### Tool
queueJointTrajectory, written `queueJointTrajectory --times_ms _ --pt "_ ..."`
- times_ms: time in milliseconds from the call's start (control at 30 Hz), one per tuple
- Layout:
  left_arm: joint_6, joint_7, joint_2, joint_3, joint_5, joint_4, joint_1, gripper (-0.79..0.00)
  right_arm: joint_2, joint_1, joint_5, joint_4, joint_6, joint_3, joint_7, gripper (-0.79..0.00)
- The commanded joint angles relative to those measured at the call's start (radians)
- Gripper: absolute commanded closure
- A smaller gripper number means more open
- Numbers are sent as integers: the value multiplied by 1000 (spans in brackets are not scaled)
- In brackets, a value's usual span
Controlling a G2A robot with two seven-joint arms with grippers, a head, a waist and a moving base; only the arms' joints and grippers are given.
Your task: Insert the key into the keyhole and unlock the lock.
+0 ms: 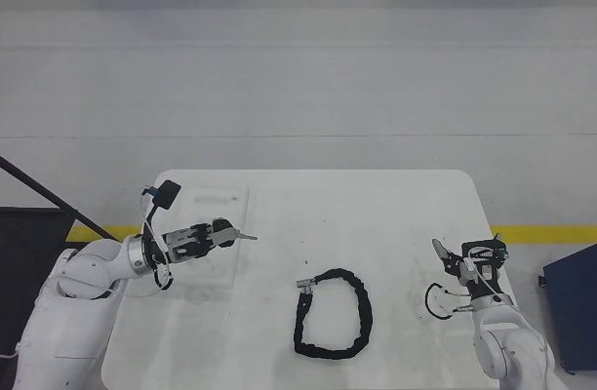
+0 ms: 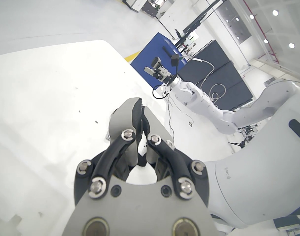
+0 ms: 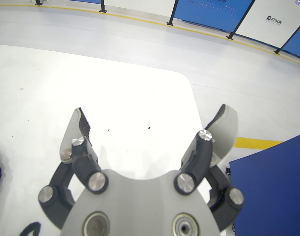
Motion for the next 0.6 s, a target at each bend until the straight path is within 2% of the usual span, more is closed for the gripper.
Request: queueJointTrajectory --times_ms 0,233,467,567 --pt "-27 27 14 27 12 20 -4 0 0 0 0 0 0 0 0 -785" --pt "-83 84 54 64 -34 101 -25 0 0 0 0 0 0 0 0 -785" --pt "-86 87 57 66 -43 107 -28 0 0 0 0 0 0 0 0 -785" --pt "-86 87 57 66 -43 107 -28 0 1 21 -122 13 8 -24 -52 -785"
